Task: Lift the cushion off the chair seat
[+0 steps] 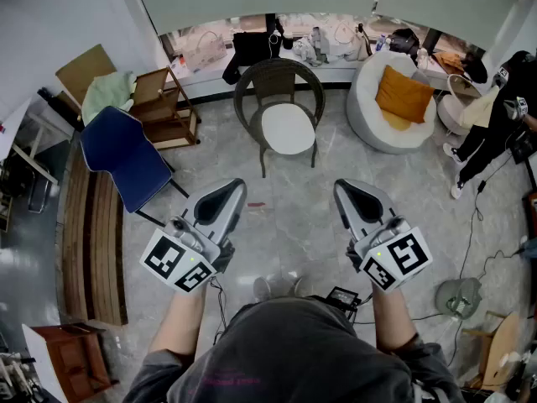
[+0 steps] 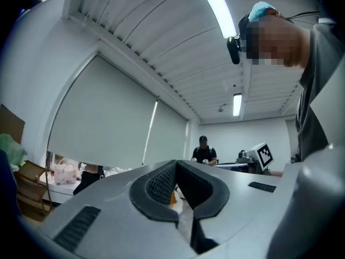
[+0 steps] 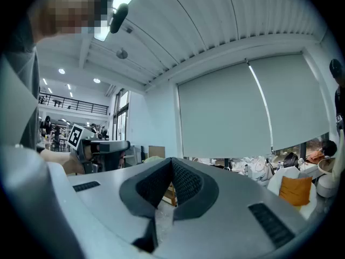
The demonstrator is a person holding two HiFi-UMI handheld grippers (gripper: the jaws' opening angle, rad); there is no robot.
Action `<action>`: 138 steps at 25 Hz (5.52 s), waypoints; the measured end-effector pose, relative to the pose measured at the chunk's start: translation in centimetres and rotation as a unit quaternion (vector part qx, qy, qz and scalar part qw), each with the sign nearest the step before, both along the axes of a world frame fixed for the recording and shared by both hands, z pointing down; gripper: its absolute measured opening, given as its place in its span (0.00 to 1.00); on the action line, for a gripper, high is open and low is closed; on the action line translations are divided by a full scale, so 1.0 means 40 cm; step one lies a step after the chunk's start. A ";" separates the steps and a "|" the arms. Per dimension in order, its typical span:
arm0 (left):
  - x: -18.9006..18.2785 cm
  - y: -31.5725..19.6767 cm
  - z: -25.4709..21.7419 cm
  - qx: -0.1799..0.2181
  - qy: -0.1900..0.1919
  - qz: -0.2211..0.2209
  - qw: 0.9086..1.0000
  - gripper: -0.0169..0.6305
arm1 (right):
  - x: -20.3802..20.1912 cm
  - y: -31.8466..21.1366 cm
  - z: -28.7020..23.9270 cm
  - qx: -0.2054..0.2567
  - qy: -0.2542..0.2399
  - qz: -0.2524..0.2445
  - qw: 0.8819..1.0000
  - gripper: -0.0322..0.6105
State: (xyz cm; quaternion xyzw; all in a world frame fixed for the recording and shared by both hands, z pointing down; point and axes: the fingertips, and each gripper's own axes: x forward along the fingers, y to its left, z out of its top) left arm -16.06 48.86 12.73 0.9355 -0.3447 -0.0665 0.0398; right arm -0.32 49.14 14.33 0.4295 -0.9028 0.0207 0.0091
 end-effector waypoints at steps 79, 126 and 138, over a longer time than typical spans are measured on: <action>-0.008 -0.629 0.143 -0.045 0.015 -0.009 0.999 0.04 | -0.010 -0.618 0.133 -0.052 -0.005 -0.011 0.999 0.07; 0.048 -1.139 0.329 -0.130 -0.016 -0.003 0.991 0.04 | 0.058 -1.151 0.331 -0.138 -0.021 0.006 0.990 0.07; 0.152 -1.350 0.499 -0.197 -0.042 -0.020 0.979 0.04 | 0.157 -1.369 0.567 -0.220 -0.014 0.000 0.975 0.07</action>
